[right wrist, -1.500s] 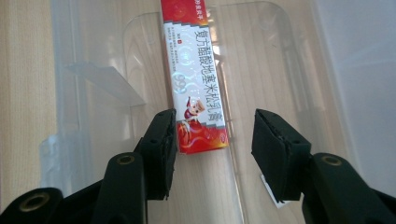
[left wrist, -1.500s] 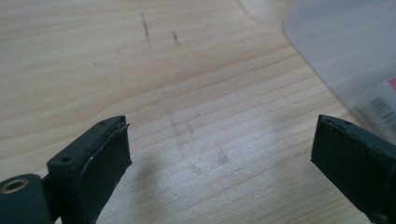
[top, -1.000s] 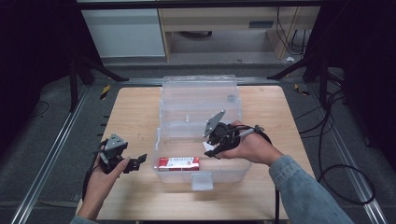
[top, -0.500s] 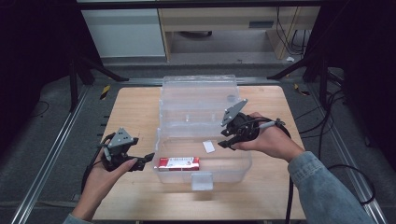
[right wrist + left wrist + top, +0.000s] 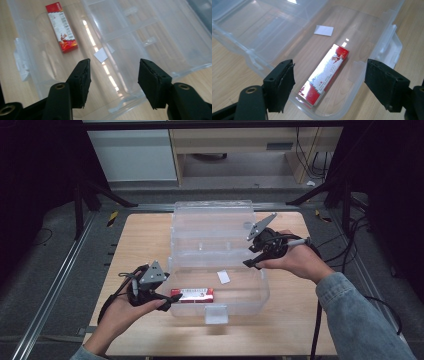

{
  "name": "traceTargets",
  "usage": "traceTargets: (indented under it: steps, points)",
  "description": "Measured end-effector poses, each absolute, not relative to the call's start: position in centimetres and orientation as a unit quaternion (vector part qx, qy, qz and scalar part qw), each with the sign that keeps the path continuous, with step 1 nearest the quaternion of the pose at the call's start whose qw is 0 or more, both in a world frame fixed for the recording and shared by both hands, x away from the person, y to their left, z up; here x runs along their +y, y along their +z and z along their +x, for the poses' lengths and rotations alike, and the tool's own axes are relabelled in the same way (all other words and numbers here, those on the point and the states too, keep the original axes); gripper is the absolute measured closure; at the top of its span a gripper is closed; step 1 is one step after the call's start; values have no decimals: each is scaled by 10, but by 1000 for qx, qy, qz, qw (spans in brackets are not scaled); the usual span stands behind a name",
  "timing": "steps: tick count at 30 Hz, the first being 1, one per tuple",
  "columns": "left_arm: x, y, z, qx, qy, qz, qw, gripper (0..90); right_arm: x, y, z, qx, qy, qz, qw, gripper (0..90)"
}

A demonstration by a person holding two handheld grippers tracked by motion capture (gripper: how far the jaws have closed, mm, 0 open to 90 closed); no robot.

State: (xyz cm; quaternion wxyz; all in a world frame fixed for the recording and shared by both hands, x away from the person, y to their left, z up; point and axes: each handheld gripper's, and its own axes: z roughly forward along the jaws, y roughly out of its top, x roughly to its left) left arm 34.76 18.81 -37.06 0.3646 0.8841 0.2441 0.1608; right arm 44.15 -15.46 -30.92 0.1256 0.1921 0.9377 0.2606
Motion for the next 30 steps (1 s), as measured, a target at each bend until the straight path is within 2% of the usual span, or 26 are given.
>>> traceTargets:
  steps: [4,13,22,30]
  points:
    - [182,-376,347,234,155,892,356,245,-157,-303,447,936,256,198,136,411]
    - [177,-383,342,213,149,903,342,287,-159,-297,461,936,240,203,161,424]
    - [180,-392,339,207,139,907,340,355,-156,-298,481,937,219,197,188,531]
    - [180,-393,339,191,130,917,324,405,-150,-301,486,944,202,176,193,569]
